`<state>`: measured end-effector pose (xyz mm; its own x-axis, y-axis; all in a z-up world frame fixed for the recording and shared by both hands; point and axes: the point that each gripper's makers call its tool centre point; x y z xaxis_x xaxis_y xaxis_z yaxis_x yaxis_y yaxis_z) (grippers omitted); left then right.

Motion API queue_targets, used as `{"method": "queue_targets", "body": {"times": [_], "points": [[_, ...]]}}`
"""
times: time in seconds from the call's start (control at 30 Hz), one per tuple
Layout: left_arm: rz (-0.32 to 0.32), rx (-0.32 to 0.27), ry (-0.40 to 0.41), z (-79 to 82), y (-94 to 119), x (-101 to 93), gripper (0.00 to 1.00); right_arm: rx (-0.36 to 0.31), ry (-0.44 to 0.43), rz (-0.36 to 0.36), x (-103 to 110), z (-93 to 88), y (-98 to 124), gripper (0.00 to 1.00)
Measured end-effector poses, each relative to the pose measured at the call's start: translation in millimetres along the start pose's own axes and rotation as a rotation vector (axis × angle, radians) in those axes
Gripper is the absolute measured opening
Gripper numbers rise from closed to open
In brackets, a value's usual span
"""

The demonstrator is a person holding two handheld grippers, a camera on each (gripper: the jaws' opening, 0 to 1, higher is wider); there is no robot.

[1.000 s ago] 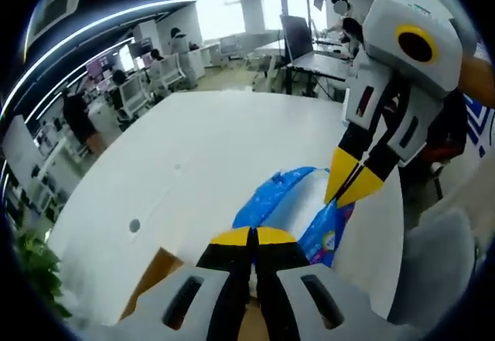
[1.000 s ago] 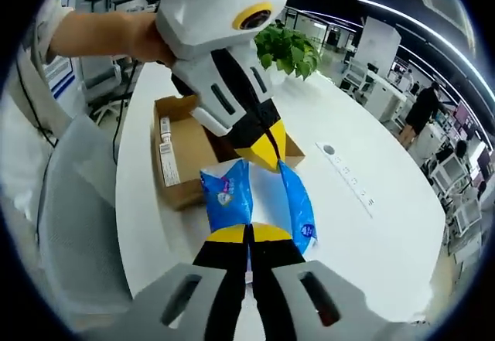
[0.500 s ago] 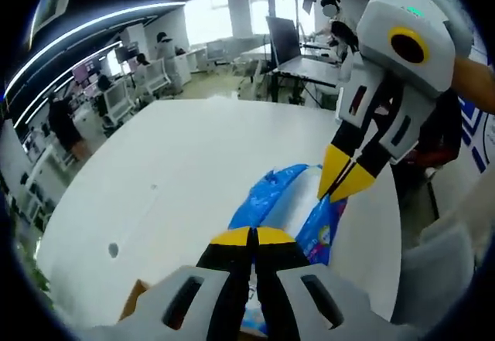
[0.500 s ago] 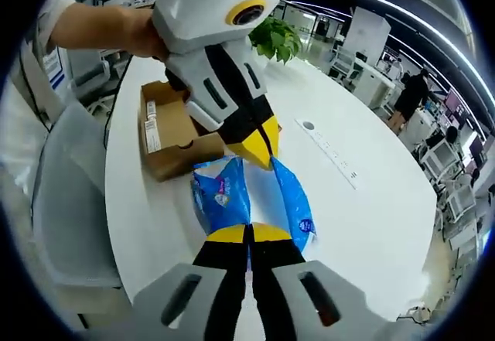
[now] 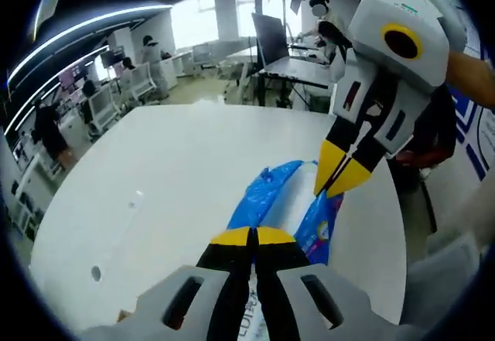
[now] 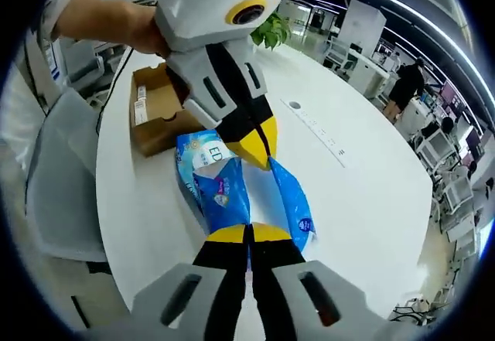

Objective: Operate the shoe box by opening the lid, removing the specified soft item, and placing it in the target area until the item is outside and the box remains undamaged.

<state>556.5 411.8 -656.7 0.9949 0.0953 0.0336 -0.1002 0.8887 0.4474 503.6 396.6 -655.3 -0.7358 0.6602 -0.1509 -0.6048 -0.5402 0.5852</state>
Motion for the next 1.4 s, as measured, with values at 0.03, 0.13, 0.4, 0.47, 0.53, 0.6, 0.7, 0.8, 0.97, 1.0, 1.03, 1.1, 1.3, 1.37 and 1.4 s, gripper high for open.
{"method": "queue_targets", "body": {"times": [0.03,0.13,0.4,0.47,0.53,0.6,0.7,0.8,0.97,1.0,1.03,1.1,1.3,1.37,1.4], "points": [[-0.003,-0.003,0.005,-0.6,-3,0.1,0.0,0.008,0.004,0.001,-2,-3.8,0,0.0],[-0.012,-0.007,0.011,-3.0,-12,-0.8,0.0,0.025,0.009,0.001,-6,-11.7,-1,0.0],[-0.037,-0.004,0.02,-12.9,-35,-1.4,0.0,0.078,0.015,-0.001,-22,-36.8,-6,0.0],[-0.044,-0.003,0.023,-15.2,-39,-2.5,0.0,0.088,0.015,0.003,-23,-41.5,-6,0.0],[-0.051,0.0,0.026,-17.8,-44,-3.4,0.0,0.099,0.019,0.005,-24,-46.2,-6,0.0],[-0.058,-0.001,0.027,-20.0,-48,-4.4,0.0,0.111,0.024,0.007,-26,-51.2,-6,0.0],[-0.062,-0.001,0.032,-21.4,-54,-5.9,0.0,0.118,0.02,0.002,-29,-57.5,-6,0.0],[-0.07,0.004,0.036,-25.7,-58,-9.3,0.0,0.128,0.016,0.003,-32,-66.7,-7,0.0],[-0.081,0.018,0.034,-35.8,-66,-12.6,0.0,0.152,0.026,0.01,-32,-78.2,-12,0.0],[-0.083,0.022,0.035,-37.3,-67,-12.9,0.0,0.155,0.027,0.01,-32,-79.9,-13,0.0],[-0.084,0.025,0.034,-39.2,-68,-12.7,0.0,0.157,0.028,0.01,-32,-81.2,-14,0.0],[-0.087,0.029,0.037,-42.0,-70,-12.2,0.0,0.16,0.03,0.011,-33,-84.7,-15,0.0],[-0.107,0.053,0.042,-52.8,-75,-16.3,0.0,0.174,0.023,0.014,-31,-95.3,-19,0.0],[-0.11,0.06,0.034,-56.8,-76,-17.6,0.0,0.174,0.023,0.015,-29,-98.4,-20,0.0],[-0.111,0.061,0.037,-58.5,-77,-17.8,0.0,0.175,0.022,0.015,-28,-99.9,-20,0.0]]}}
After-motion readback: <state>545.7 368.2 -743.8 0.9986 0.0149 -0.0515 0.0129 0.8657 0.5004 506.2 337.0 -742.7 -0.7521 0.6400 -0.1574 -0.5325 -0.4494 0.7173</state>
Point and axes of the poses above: the point that each gripper's makers call its tool centre point, and the gripper's own axes: y roughly backward along the fingers, x roughly to its left, z roughly out of its top, and after that the axes turned 15 degrees about -x, right-handed
